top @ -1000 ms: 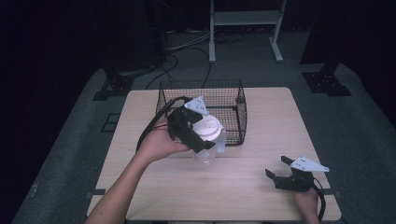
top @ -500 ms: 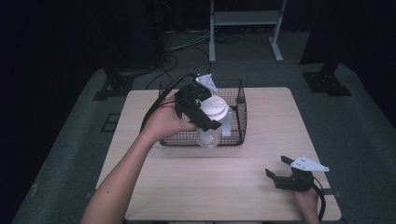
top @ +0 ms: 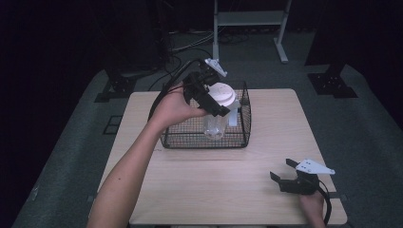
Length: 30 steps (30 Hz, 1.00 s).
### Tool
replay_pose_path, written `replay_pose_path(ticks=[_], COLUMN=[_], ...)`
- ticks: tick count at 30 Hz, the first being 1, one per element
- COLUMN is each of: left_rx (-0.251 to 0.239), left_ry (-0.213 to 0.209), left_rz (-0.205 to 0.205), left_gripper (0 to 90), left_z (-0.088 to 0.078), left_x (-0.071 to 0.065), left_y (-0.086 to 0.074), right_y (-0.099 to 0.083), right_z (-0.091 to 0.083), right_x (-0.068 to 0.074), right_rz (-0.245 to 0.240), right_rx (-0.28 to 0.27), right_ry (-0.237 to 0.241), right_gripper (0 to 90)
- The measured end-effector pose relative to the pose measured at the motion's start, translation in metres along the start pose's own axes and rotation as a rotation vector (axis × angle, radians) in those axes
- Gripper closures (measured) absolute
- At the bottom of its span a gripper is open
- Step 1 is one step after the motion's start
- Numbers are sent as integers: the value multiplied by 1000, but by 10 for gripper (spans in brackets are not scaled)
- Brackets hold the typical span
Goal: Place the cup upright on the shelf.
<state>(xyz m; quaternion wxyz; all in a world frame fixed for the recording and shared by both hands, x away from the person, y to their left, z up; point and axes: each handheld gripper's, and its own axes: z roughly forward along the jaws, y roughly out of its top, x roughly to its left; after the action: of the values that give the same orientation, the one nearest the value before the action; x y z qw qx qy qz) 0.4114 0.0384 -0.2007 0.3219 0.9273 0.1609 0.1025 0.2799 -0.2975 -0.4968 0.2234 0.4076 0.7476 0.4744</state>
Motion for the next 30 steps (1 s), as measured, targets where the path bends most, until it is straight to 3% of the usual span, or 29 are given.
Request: replay_pose_path(ticks=[12, 23, 30], left_rx=[-4, -5, 9], left_ry=[31, 67, 86], left_rz=[-93, -162, -181], left_gripper=[49, 49, 49], left_z=[13, 32, 43], left_x=[34, 56, 64], left_y=[6, 4, 2], right_y=[0, 0, 0], right_z=[0, -1, -1], right_x=[0, 0, -1], right_rz=[5, 8, 5], right_rx=[2, 0, -5], right_ry=[0, 1, 3], right_gripper=[129, 129, 129])
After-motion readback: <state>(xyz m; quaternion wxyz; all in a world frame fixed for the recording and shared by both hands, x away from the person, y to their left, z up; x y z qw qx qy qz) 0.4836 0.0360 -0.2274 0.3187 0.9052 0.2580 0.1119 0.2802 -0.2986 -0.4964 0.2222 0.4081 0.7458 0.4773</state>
